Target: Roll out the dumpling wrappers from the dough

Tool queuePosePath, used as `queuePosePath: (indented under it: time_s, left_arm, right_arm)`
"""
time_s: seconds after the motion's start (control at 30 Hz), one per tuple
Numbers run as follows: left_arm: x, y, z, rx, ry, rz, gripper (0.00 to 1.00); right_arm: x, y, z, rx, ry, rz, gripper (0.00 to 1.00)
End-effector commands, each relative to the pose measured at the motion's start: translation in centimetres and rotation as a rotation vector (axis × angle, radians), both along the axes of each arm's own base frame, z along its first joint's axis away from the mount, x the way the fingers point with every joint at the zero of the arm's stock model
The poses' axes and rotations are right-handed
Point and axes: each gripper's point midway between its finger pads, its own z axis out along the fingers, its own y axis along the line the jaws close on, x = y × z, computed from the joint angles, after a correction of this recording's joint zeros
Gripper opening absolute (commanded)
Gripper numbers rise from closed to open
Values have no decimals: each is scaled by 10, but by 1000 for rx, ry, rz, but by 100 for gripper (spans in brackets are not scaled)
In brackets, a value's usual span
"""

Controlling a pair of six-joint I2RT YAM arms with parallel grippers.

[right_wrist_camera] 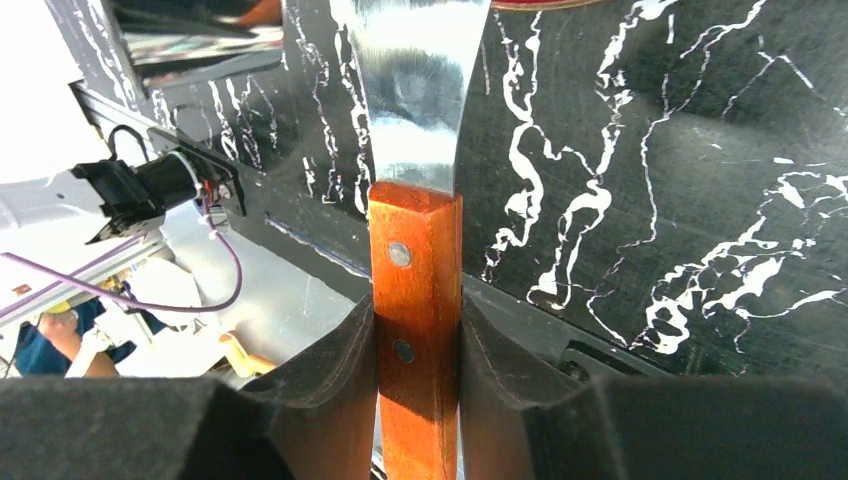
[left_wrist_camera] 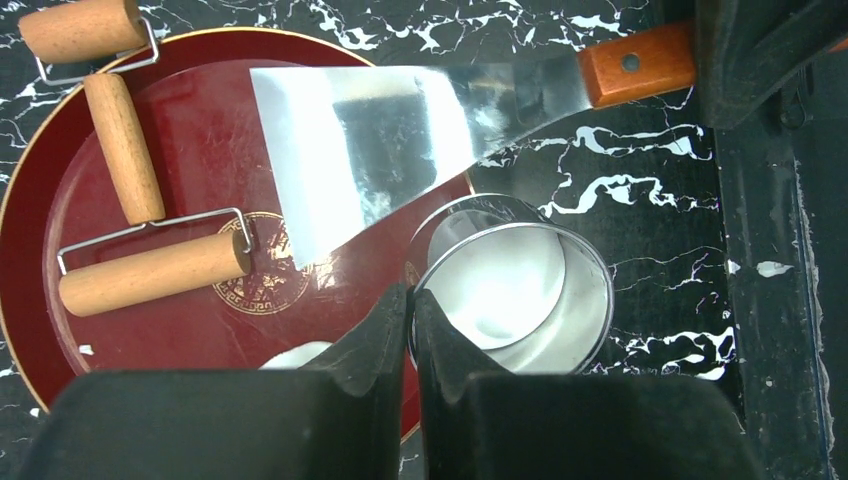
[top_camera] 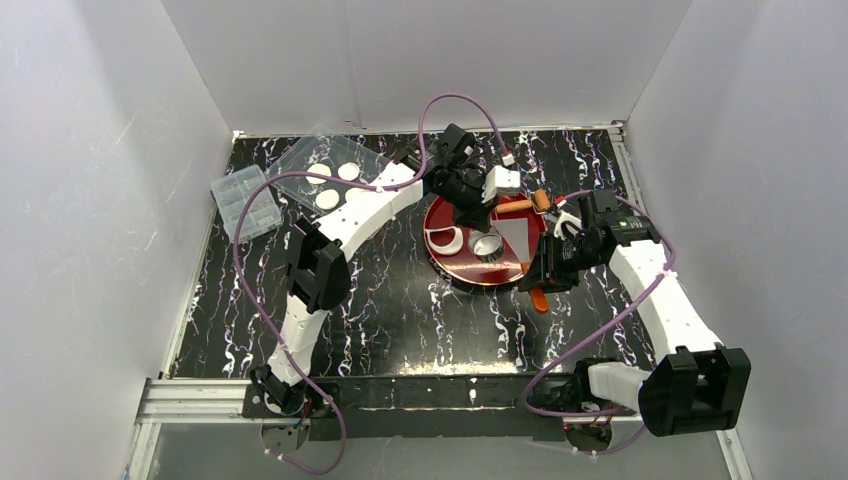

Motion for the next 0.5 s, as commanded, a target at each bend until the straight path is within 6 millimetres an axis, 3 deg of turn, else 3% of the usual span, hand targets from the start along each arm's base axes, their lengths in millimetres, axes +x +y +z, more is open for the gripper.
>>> queuePosePath:
  time_s: [0.0, 0.1, 0.2, 0.3, 0.47]
  left_arm:
    - [1, -5, 33, -67, -53, -13, 0]
    - [-1, -11, 45, -106, -35, -14, 0]
    - [-6, -4, 44, -96, -48, -38, 0]
    - [1, -4, 36, -75, -64, -15, 0]
    - [12, -12, 40, -94, -79, 26, 0]
  right_arm:
    - [-11, 8, 17, 78, -27, 28, 1]
    - [-12, 8, 13, 78, -11, 8, 1]
    - [-16, 4, 11, 50, 8, 12, 1]
    - [-12, 10, 22, 92, -29, 27, 1]
    - [-19, 9, 14, 83, 14, 35, 1]
